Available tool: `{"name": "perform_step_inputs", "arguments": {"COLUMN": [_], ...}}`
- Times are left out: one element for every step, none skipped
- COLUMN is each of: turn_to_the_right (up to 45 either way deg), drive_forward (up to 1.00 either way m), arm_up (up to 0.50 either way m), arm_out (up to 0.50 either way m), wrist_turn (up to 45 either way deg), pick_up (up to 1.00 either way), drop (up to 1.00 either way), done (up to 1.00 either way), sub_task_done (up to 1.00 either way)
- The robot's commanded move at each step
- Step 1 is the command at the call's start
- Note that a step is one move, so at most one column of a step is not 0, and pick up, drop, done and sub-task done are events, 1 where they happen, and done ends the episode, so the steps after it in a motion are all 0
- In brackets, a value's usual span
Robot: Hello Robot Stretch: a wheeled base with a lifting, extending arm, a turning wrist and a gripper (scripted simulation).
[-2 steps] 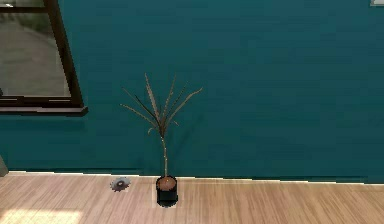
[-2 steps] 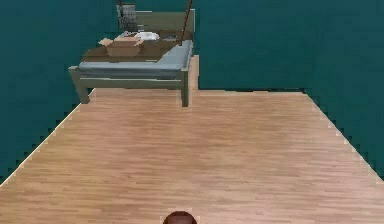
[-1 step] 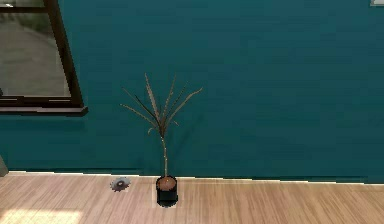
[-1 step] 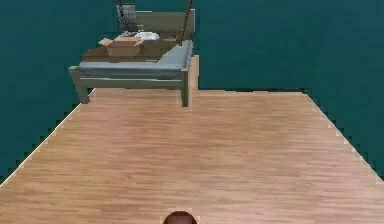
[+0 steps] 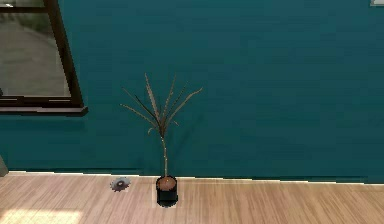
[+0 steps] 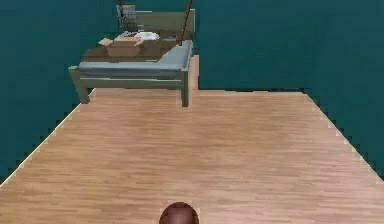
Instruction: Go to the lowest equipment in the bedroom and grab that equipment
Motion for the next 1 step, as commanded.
{"name": "perform_step_inputs", "arguments": {"turn_to_the_right": [0.0], "drive_forward": [0.0], "arm_up": [0.0], "arm_out": [0.0], "wrist_turn": [0.0], "pick_up": [0.0], "drop": [0.0], "done": [1.0], "sub_task_done": [0.0]}}
